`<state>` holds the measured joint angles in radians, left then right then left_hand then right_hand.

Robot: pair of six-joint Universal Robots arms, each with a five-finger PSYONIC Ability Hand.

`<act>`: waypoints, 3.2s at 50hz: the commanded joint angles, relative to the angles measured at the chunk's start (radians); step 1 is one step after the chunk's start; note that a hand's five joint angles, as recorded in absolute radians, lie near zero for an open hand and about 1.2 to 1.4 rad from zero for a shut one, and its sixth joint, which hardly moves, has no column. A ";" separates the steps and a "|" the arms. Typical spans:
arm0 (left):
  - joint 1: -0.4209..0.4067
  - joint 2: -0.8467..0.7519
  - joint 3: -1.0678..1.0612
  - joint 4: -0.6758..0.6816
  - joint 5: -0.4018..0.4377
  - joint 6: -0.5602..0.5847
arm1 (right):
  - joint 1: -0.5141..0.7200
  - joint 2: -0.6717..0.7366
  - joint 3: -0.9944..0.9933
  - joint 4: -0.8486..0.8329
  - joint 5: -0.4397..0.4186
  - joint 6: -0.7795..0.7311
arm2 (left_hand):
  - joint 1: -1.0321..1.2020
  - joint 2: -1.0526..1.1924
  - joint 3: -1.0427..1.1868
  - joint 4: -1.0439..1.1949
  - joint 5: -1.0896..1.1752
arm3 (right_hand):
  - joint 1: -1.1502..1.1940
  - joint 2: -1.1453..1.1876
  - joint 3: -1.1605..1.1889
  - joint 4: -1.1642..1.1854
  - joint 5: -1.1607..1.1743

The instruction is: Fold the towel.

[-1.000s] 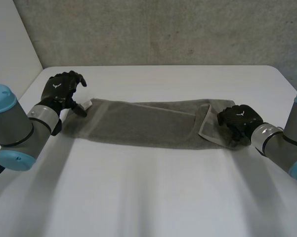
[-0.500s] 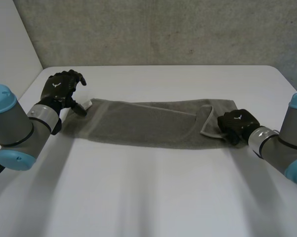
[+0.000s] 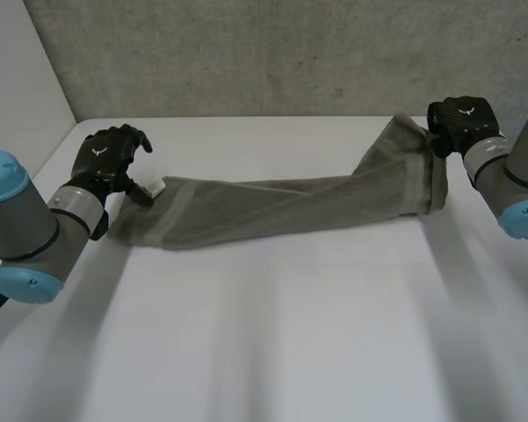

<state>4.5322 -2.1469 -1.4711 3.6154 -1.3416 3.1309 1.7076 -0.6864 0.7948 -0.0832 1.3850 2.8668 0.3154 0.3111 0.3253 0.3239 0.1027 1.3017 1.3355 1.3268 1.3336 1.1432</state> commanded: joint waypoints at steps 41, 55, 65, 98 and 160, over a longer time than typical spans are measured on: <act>0.013 0.010 0.034 -0.130 0.013 0.101 | -0.002 -0.182 0.242 0.292 -0.093 -0.078 | -0.034 -0.030 -0.044 -0.043 0.004 | -0.944 -0.977 -0.969 -0.976 -0.960; 0.013 -0.027 0.052 -0.130 0.013 0.164 | -0.014 -0.208 0.457 0.138 -0.101 -0.104 | -0.026 -0.021 -0.036 -0.034 0.013 | -0.941 -0.975 -0.966 -0.973 -0.957; 0.016 -0.088 0.087 -0.146 -0.001 0.337 | -0.011 -0.205 0.465 0.135 -0.103 -0.109 | 0.001 0.005 -0.009 -0.008 0.039 | -0.941 -0.975 -0.966 -0.973 -0.957; 0.016 -0.159 0.149 -0.347 -0.028 0.367 | -0.002 -0.206 0.501 0.100 -0.106 -0.110 | 0.749 0.754 0.740 0.741 0.788 | -0.944 -0.977 -0.969 -0.976 -0.960; 0.031 -0.173 0.435 -0.348 -0.053 0.377 | 0.017 -0.277 0.520 0.112 -0.179 -0.110 | 0.189 0.193 0.179 0.180 0.227 | -0.944 -0.977 -0.969 -0.976 -0.960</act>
<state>4.5780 -2.1475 -1.2644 3.2970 -1.4565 3.5110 1.7196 -0.9716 1.3124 0.0300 1.2048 2.7582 0.5157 0.5344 0.5447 0.5396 0.3266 0.3356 0.3472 0.3384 0.3293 0.1825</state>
